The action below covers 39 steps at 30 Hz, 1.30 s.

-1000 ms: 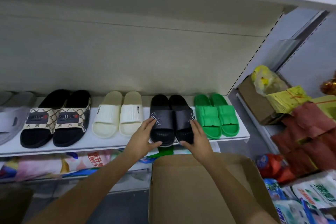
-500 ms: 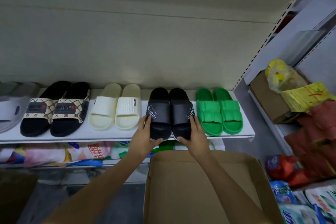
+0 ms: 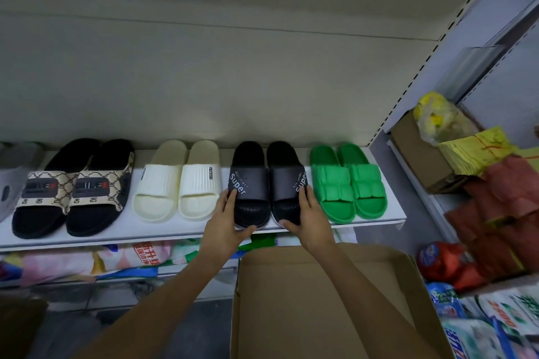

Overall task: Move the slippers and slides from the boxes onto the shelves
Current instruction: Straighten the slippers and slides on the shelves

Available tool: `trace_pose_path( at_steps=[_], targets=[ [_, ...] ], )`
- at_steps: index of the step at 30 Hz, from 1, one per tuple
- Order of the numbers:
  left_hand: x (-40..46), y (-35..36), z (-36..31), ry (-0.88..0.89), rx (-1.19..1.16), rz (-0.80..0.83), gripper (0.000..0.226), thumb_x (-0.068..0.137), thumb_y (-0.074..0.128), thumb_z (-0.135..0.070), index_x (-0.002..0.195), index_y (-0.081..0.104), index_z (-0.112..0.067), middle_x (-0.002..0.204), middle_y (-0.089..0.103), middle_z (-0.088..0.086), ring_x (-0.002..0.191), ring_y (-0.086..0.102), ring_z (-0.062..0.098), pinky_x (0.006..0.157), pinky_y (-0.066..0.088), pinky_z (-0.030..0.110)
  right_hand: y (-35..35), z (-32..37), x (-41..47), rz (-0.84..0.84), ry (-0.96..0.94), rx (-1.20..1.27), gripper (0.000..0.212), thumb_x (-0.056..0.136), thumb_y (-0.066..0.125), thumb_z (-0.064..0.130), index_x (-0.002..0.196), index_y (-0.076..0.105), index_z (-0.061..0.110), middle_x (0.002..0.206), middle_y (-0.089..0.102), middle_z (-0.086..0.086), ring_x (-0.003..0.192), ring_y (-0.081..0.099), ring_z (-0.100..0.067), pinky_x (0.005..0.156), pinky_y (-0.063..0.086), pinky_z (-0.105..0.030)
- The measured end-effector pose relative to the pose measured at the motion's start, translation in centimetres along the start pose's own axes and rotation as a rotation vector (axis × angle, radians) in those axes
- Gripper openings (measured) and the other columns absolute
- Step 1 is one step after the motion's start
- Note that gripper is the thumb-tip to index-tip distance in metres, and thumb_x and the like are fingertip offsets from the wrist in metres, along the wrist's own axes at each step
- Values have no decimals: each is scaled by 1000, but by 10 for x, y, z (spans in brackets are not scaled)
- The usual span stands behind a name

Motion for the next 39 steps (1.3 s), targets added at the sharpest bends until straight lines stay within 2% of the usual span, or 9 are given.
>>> trace_pose_path(
  at_steps=[3,5,8,12,17,22,25,32,39],
  targets=[
    [1,-3,-5,-21,10,7,103,79,81,-43,158,22,-16,166,18,2,142,42,24,109,44,39,-6,0,-2,2,3,32,99,88,69,48,159,9,14,167,0,-3,151,18,-23,118,28,-34],
    [-1,-7,-11,-19,17,-37,92,81,81,-39,155,32,-16,164,25,0,140,44,21,109,43,36,-14,-4,-3,-31,-21,86,89,90,69,42,158,19,12,166,13,-4,150,25,-22,117,26,-29],
    [-7,-10,-25,90,-25,-158,64,82,80,-30,140,56,-19,155,42,-7,133,50,13,106,42,27,-36,-19,-10,-132,-76,162,68,93,68,31,151,39,9,156,40,-6,144,37,-20,113,21,-17],
    [-19,6,-65,277,-88,-130,47,87,76,-29,132,62,-28,149,45,-17,131,48,3,109,39,21,-74,-63,-20,-226,-107,199,56,93,68,24,144,50,11,148,50,-5,140,42,-19,112,23,-18],
    [-18,54,-129,396,-118,-48,55,87,75,-30,138,57,-26,151,42,-18,135,45,1,112,37,23,-103,-132,-21,-217,-60,147,63,92,70,26,147,44,8,153,43,-8,143,37,-24,111,23,-21],
    [-5,102,-164,272,-107,-20,68,85,76,-35,146,47,-28,158,31,-15,128,52,8,101,44,23,-114,-182,-18,-174,-46,144,71,90,71,29,149,39,9,156,38,-9,145,34,-24,116,27,-31],
    [-2,123,-177,174,-103,-32,71,87,76,-34,149,42,-26,162,25,-11,118,59,15,95,45,23,-113,-200,-13,-141,-58,164,75,89,73,30,150,37,9,158,35,-8,146,32,-23,116,26,-28],
    [14,142,-190,90,-64,-63,87,84,78,-34,155,31,-22,165,19,-3,143,38,18,107,42,32,-107,-218,3,-89,-107,184,85,85,74,43,154,31,16,163,24,-4,149,25,-18,111,20,-21],
    [22,155,-192,22,-37,-74,95,81,80,-38,157,27,-17,165,18,0,143,40,21,108,44,37,-103,-222,12,-95,-116,217,91,85,74,42,156,24,16,165,17,-2,149,24,-17,109,22,-20]
  ],
)
Point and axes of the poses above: each hand's wrist, its own x-axis towards the middle knuckle, its own y-axis out of the palm, z = x × y, the point moved 1 cm from there along x, towards the middle knuckle
